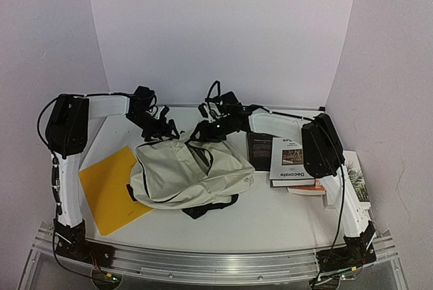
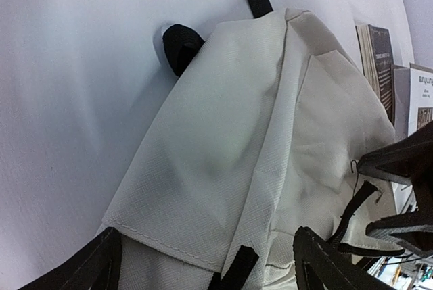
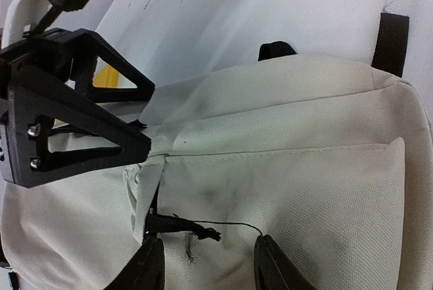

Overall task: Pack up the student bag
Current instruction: Zip the student bag at the center of the board.

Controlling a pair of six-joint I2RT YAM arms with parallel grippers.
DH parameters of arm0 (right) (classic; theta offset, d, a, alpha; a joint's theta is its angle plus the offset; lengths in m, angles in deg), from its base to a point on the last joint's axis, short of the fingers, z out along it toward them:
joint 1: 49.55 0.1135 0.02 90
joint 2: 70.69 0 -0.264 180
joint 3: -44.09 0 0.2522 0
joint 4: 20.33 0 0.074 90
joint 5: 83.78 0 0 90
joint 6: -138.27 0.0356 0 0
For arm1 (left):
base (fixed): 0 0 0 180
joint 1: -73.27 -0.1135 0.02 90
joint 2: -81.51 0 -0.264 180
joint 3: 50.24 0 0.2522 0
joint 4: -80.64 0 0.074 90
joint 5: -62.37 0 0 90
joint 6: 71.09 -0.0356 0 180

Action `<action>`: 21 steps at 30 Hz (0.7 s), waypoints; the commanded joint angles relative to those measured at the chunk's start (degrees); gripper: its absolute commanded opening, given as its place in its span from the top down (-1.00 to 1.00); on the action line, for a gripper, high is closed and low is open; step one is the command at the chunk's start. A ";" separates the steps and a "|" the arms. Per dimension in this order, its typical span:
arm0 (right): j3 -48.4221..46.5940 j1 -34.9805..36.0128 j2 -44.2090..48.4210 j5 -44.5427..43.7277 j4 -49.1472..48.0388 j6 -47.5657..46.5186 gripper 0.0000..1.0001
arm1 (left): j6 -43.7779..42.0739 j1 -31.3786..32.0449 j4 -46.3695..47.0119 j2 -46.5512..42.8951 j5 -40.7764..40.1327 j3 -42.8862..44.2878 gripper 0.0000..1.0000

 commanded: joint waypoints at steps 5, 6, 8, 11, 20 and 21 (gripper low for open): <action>-4.88 1.05 -4.08 3.24 -2.05 2.47 0.22 | 0.85 -0.23 1.15 0.97 3.75 0.26 -0.36; -5.19 1.08 -4.41 3.40 -2.26 2.67 0.25 | 0.92 -0.25 1.14 1.09 3.98 0.28 -0.29; -5.74 1.13 -4.99 3.57 -2.57 3.09 0.28 | 1.11 -0.23 1.22 1.16 4.34 0.26 -0.17; -5.76 1.12 -5.27 4.51 -3.36 3.67 0.34 | 1.25 -0.25 1.21 1.25 4.91 0.22 0.01; -4.85 1.12 -5.36 6.12 -7.20 6.65 0.53 | 1.63 -0.23 1.23 1.44 5.49 0.22 0.37; -4.84 1.13 -5.44 6.32 -7.56 6.91 0.54 | 1.67 -0.24 1.29 1.43 5.46 0.20 0.40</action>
